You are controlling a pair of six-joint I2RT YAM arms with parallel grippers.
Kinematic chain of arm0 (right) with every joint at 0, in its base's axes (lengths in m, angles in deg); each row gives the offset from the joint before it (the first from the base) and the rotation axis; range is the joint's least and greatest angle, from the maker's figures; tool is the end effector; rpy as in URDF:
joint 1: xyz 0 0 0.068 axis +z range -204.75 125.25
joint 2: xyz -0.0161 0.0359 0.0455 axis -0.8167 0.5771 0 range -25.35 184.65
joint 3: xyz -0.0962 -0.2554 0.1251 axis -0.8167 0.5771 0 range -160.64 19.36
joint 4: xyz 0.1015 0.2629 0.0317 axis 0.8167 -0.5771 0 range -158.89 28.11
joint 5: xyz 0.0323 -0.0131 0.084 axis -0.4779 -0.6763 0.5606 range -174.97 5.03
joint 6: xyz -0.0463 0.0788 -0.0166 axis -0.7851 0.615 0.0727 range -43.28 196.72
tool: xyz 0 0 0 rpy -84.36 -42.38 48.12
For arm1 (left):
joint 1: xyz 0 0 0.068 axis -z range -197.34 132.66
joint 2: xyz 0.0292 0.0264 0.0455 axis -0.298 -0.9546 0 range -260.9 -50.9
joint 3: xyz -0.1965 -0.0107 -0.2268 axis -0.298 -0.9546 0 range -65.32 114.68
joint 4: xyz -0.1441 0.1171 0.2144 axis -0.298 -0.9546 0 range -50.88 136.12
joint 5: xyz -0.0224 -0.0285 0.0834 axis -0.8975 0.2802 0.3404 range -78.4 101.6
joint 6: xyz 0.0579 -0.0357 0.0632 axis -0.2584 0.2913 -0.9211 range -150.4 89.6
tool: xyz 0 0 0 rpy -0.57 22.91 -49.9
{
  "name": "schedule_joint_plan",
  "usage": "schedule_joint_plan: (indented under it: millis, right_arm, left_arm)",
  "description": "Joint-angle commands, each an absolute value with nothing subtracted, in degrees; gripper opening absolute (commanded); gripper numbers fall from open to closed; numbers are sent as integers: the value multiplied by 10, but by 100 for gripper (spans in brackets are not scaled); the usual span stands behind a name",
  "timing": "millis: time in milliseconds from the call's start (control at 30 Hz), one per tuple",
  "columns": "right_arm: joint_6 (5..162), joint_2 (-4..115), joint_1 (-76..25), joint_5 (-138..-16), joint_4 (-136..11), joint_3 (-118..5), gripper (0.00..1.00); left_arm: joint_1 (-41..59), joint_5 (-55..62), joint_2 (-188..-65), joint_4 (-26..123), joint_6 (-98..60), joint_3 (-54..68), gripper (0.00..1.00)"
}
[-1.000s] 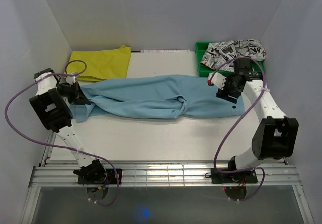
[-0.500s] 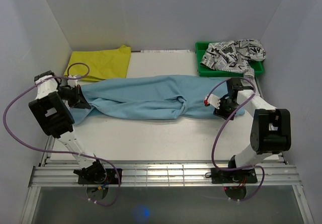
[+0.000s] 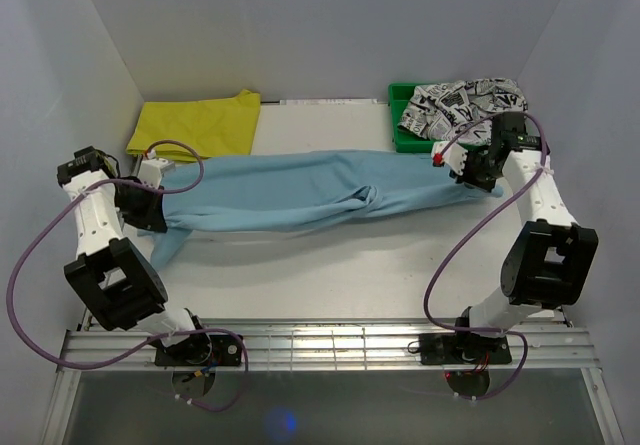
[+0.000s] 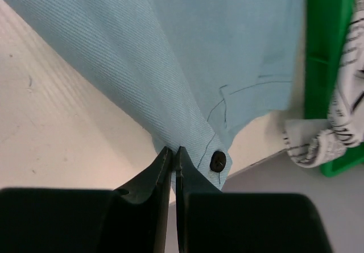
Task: Fold and stack the trousers
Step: Flatten the trousers out
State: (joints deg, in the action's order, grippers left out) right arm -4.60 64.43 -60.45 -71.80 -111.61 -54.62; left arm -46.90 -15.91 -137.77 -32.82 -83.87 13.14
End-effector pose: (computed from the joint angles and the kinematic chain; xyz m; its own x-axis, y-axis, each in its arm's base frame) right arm 0.3581 -0.0167 0.2490 -0.1394 -0.9534 -0.2675 -0.8948 0.2370 -0.3784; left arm 0.2673 0.1073 0.2774 -0.8540 0.3349 -0.3982 0.4487 0.8615 -0.2376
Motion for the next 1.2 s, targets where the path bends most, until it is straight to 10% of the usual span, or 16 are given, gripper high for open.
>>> schedule_joint_plan:
  millis: [0,500,700,867,1000,1167]
  right_arm:
    - [-135,679,-622,-692,-1215,-616,8]
    - [-57,1091,-584,-805,-1174,-1012,8]
    - [-77,1033,-565,-814,-1076,-884,10]
    - [-18,1008,-562,-804,-1051,-893,48]
    - [10,977,-564,-788,-1067,-924,82]
    - [14,941,-563,-756,-1151,-933,82]
  left_arm:
    - [-471,-152,-1368,-345,-907,139,0]
    - [-453,-224,-1891,-328,-445,625,0]
    - [-452,-218,-1870,-310,-451,597,44]
    - [-454,-171,-1803,-288,-471,640,83]
    - [-454,-142,-1741,-293,-501,635,85]
    - [-453,-143,-1639,-313,-555,491,80]
